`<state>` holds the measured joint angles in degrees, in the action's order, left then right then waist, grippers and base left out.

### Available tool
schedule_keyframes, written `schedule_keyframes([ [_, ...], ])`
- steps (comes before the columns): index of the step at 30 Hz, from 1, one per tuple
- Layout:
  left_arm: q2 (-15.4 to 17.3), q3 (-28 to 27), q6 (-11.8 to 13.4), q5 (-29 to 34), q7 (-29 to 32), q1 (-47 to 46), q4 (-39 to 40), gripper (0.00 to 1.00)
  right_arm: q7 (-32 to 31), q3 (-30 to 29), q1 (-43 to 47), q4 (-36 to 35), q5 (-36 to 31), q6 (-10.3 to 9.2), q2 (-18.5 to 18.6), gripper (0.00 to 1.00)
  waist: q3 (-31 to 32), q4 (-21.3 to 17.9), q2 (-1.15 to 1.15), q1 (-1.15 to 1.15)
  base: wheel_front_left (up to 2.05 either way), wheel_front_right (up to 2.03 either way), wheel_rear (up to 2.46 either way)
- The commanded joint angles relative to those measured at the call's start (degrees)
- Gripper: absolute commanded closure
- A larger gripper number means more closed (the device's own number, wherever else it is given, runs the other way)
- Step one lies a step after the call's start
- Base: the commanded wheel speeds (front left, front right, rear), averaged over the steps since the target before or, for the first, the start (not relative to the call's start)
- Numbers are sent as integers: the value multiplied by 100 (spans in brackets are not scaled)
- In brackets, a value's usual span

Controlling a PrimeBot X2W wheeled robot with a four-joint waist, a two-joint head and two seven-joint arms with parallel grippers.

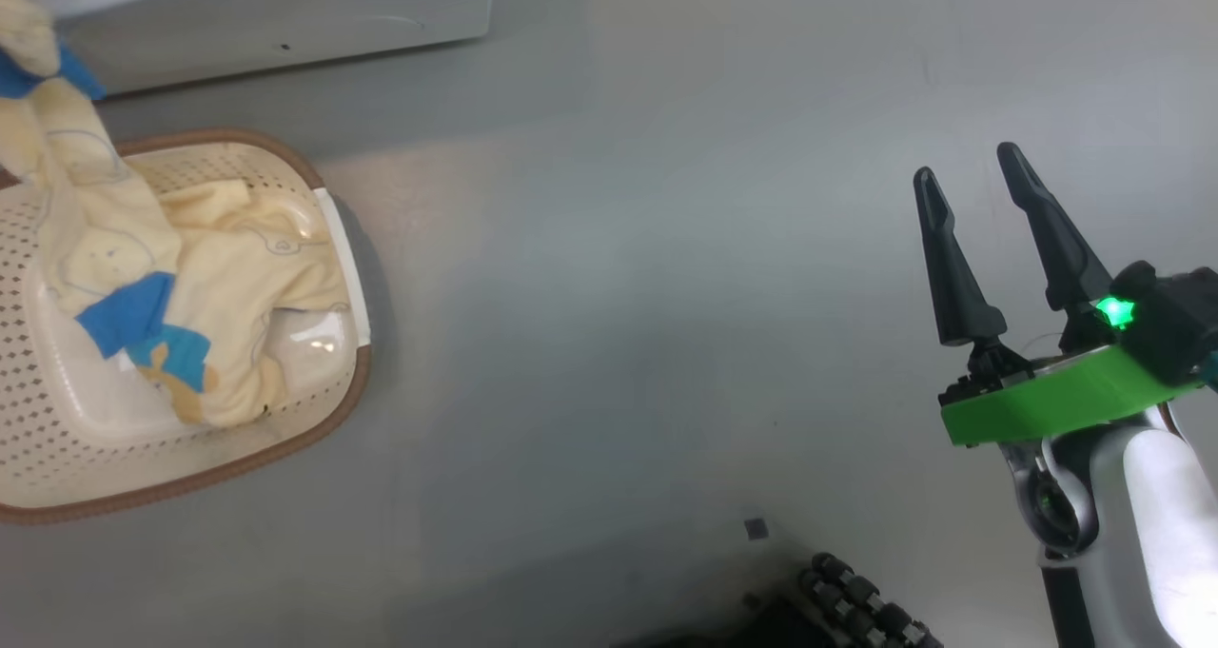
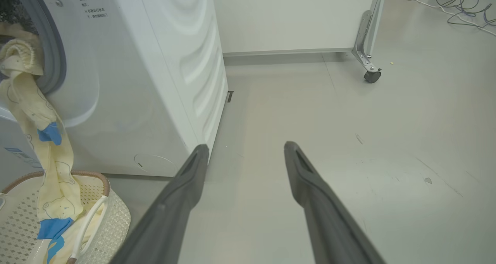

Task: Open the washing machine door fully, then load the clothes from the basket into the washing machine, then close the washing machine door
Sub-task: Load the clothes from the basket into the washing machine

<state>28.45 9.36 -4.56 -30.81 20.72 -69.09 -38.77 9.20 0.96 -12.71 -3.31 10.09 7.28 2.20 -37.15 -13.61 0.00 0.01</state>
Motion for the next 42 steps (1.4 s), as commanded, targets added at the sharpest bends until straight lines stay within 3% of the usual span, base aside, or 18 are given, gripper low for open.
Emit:
schedule_keyframes([
  [1,458,-131,-43,99,-22,-392,195,100,96,122,-48,-143,48,21,67,0,-295,-156,0,-1,0,0,0],
  [5,660,-45,-86,336,-406,-858,201,100,153,143,-94,-106,88,21,67,0,-526,-229,0,-1,0,0,0],
  [14,935,22,-205,732,-2368,-1976,-191,100,289,276,-250,47,199,21,67,0,-874,-464,0,-1,0,0,0],
  [21,956,80,-201,727,-2513,-2402,-1062,100,368,349,-335,191,284,21,67,0,-987,-571,0,-1,0,0,0],
  [22,974,81,-182,733,-2517,-2449,-1163,66,379,350,-345,209,298,21,67,0,-999,-583,0,-1,0,0,0],
  [23,977,85,-183,724,-2500,-2474,-1269,0,390,345,-353,227,307,21,67,0,-1008,-590,0,-1,0,0,0],
  [33,871,228,-247,603,-2623,-2453,-1798,0,451,274,-444,308,318,21,67,0,-1018,-473,0,-1,0,0,0],
  [42,656,298,-278,348,-3049,-1652,-2024,0,448,169,-440,355,247,21,67,0,-635,-227,0,-1,0,0,0],
])
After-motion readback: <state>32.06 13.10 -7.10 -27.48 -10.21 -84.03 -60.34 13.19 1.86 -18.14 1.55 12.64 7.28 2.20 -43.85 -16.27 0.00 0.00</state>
